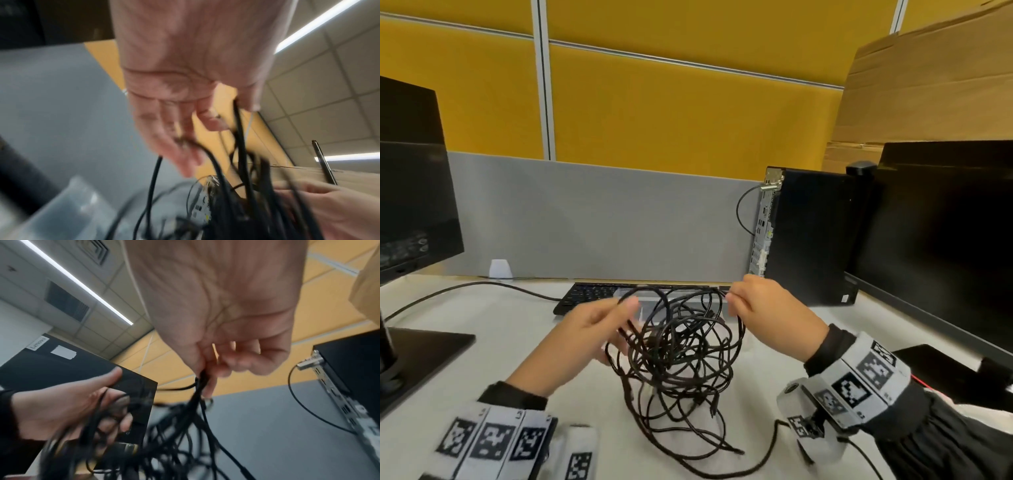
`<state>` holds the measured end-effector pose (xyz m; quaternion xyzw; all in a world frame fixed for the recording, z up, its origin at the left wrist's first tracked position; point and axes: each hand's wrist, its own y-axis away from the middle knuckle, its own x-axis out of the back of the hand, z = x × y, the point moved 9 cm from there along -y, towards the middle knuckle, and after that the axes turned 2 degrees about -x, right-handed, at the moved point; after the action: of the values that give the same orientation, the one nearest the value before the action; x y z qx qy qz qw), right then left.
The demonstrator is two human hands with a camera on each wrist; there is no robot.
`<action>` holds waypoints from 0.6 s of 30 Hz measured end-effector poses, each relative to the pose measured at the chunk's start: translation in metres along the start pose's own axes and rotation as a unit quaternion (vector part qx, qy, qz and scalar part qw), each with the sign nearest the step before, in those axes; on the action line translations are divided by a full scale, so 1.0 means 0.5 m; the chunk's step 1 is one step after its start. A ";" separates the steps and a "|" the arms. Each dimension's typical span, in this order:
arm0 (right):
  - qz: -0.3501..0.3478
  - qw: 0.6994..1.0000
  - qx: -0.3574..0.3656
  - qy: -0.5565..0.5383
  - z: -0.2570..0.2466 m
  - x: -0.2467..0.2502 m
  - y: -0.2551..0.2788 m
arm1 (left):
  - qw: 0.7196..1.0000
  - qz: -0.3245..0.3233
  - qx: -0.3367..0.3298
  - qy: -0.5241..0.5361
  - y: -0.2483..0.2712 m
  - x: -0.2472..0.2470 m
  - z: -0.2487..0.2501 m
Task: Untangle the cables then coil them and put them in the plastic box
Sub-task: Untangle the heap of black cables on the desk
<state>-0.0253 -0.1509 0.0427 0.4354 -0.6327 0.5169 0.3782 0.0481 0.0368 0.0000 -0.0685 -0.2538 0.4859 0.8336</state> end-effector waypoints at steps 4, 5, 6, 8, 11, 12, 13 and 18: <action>0.015 0.999 0.031 -0.014 -0.026 0.020 -0.006 | 0.993 0.056 -0.055 -0.083 -0.028 0.034 0.049; 0.016 0.998 0.049 -0.021 -0.038 0.022 -0.007 | 0.992 0.034 -0.075 -0.099 -0.035 0.016 0.074; 0.017 0.997 0.069 -0.023 -0.053 0.022 -0.007 | 0.989 -0.002 -0.092 -0.112 -0.042 -0.012 0.095; 0.029 0.993 0.114 -0.006 -0.080 0.024 -0.006 | 0.981 -0.084 -0.134 -0.110 -0.057 -0.082 0.128; 0.103 0.984 0.141 0.023 -0.091 0.054 0.003 | 0.981 -0.111 -0.161 -0.015 -0.075 -0.124 0.136; 0.148 0.980 0.133 -0.001 -0.080 0.076 0.009 | 0.981 -0.108 -0.159 -0.001 -0.079 -0.121 0.127; 0.190 0.974 0.112 -0.051 -0.059 0.099 0.014 | 0.981 -0.109 -0.160 -0.010 -0.077 -0.122 0.118; 0.309 0.879 -0.037 -0.362 0.100 0.122 0.032 | 0.982 -0.087 -0.149 -0.081 -0.060 -0.108 0.082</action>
<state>-0.0624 -0.2085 0.0851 0.3604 -0.8463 0.3902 -0.0403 0.0295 -0.0298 0.0268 -0.1300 -0.3954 0.3726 0.8294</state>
